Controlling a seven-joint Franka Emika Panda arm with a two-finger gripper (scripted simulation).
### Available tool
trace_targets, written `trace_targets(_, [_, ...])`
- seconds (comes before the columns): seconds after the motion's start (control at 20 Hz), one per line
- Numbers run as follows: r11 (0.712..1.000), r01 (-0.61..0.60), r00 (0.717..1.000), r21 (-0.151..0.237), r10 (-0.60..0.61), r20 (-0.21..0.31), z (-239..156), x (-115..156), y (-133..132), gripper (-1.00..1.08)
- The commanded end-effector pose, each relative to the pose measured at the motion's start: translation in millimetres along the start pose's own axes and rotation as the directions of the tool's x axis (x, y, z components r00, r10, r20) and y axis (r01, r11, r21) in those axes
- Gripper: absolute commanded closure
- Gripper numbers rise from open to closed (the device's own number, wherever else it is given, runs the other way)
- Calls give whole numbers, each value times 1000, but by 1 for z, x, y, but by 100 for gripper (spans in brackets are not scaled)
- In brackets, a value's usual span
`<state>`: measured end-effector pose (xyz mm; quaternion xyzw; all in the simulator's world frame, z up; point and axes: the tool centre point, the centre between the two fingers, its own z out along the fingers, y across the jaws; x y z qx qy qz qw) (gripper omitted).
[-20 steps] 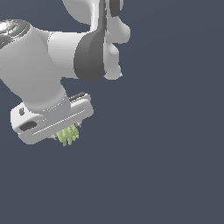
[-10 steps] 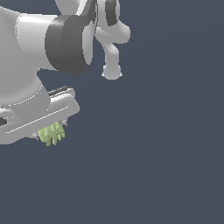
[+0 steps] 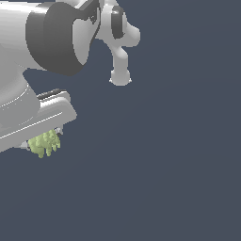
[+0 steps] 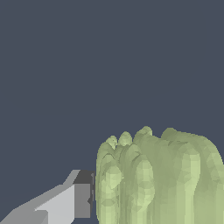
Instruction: Pick up the object and move it to a goal position.
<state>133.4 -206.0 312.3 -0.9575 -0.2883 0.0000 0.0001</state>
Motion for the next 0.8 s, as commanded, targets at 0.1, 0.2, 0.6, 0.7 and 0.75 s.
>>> trace_targets(0.1, [1000,0,1000,0,0,0,-3,-1,4,108])
trace_targets(0.2, [1000,0,1000,0,0,0,-4,-1,5,108])
trace_targets(0.6, [1000,0,1000,0,0,0,-5,-1,6,108])
trace_targets(0.7, [1000,0,1000,0,0,0,-5,-1,6,108])
trace_targets(0.75, [1000,0,1000,0,0,0,-5,-1,6,108])
